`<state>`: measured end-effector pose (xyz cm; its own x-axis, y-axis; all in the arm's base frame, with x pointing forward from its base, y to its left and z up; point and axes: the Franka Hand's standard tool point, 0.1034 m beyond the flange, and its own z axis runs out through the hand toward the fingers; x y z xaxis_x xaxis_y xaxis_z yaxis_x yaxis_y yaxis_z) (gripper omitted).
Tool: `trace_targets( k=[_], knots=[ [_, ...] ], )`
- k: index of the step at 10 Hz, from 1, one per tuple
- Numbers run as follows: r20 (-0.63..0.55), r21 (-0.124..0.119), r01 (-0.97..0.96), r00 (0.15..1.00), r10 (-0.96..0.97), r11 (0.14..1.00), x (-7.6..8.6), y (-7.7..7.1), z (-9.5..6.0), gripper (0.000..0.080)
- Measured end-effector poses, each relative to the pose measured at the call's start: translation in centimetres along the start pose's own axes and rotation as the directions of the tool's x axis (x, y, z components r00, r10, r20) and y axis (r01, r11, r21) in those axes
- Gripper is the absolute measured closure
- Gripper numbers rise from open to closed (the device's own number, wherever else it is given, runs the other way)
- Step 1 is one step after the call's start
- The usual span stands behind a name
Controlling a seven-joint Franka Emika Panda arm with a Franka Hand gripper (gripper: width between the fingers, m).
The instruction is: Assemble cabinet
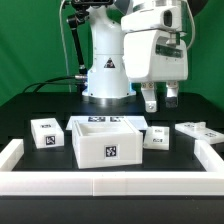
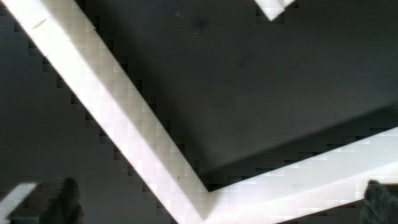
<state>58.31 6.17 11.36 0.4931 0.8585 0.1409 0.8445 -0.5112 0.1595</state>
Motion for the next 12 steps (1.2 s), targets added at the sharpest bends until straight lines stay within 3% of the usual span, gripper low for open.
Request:
trace_targets(
  k=[4, 5, 6, 8, 10, 12],
  knots=[
    [-0.005, -0.007, 0.008, 1.0, -0.008, 1.0, -0.2, 0.1, 0.0, 0.0001],
    [-0.004, -0.012, 0.07, 0.998, -0.07, 0.997, -0.5, 0.1, 0.1, 0.0001],
    [-0.003, -0.019, 0.231, 0.973, -0.231, 0.973, -1.9, -0.1, 0.6, 0.0001],
    [0.022, 0.007, 0.398, 0.917, -0.398, 0.917, -3.3, -0.9, 1.2, 0.0001],
    [0.05, 0.022, 0.479, 0.876, -0.48, 0.877, -3.7, -2.8, 2.0, 0.0001],
    [0.051, 0.018, 0.471, 0.881, -0.471, 0.882, -3.8, -2.3, 1.9, 0.0001]
  ],
)
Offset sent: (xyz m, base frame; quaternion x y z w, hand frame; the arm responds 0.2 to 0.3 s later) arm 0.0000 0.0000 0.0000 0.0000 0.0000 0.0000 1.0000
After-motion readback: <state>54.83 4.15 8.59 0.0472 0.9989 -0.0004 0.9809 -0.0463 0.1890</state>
